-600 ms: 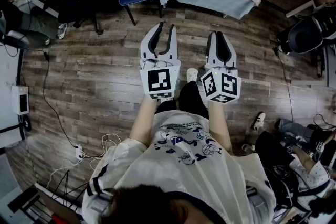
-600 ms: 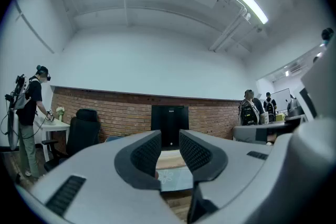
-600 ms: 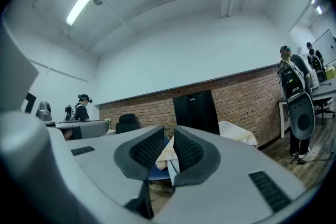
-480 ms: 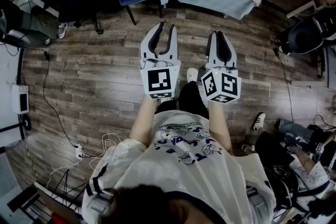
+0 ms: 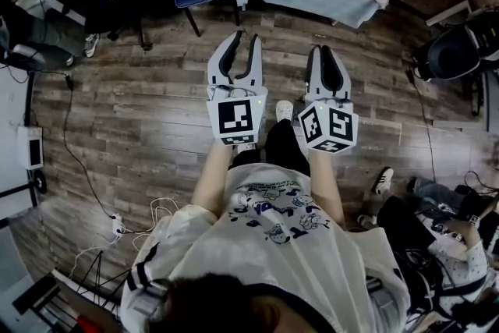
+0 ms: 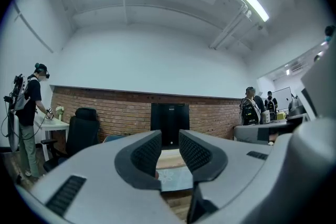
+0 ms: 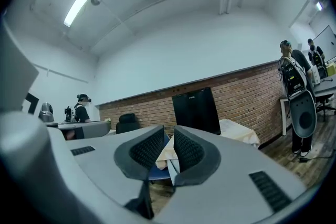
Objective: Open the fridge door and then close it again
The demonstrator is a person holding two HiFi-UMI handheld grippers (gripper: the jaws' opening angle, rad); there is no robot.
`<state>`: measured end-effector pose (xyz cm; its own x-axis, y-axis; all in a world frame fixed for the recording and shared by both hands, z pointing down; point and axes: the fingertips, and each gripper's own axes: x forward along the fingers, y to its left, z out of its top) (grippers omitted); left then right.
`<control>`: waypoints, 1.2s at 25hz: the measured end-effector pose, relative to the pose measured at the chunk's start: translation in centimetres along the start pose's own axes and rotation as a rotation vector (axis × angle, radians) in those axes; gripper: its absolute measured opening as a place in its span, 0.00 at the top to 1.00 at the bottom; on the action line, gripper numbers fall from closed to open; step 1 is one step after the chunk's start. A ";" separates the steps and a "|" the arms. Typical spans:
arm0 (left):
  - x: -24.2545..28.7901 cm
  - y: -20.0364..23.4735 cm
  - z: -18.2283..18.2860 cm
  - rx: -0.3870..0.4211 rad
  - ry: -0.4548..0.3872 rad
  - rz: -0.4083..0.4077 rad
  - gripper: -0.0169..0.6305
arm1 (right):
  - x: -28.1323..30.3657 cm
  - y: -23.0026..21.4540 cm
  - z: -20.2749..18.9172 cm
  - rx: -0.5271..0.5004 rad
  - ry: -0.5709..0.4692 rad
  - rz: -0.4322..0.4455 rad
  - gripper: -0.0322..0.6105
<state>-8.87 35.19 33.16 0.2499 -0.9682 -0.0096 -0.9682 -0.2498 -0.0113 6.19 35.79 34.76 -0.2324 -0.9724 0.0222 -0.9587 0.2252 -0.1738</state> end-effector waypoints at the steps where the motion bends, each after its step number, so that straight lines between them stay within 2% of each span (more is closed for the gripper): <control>1: 0.5 0.0 -0.1 0.000 0.002 0.000 0.80 | 0.4 -0.2 -0.1 0.004 0.001 0.000 0.84; 11: 6.9 0.1 -1.1 0.000 0.018 0.021 0.80 | 6.6 -3.5 -0.5 0.017 0.023 0.007 0.84; 20: 15.2 -0.4 -0.2 0.006 0.015 0.084 0.80 | 14.5 -7.6 1.6 0.005 0.025 0.075 0.84; 30: 25.5 -3.1 0.5 0.010 -0.004 0.140 0.80 | 23.2 -14.8 4.0 -0.017 0.022 0.134 0.84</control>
<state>0.51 11.24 32.43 0.1123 -0.9936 -0.0153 -0.9935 -0.1120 -0.0192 15.65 9.61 33.92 -0.3620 -0.9319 0.0215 -0.9214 0.3543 -0.1595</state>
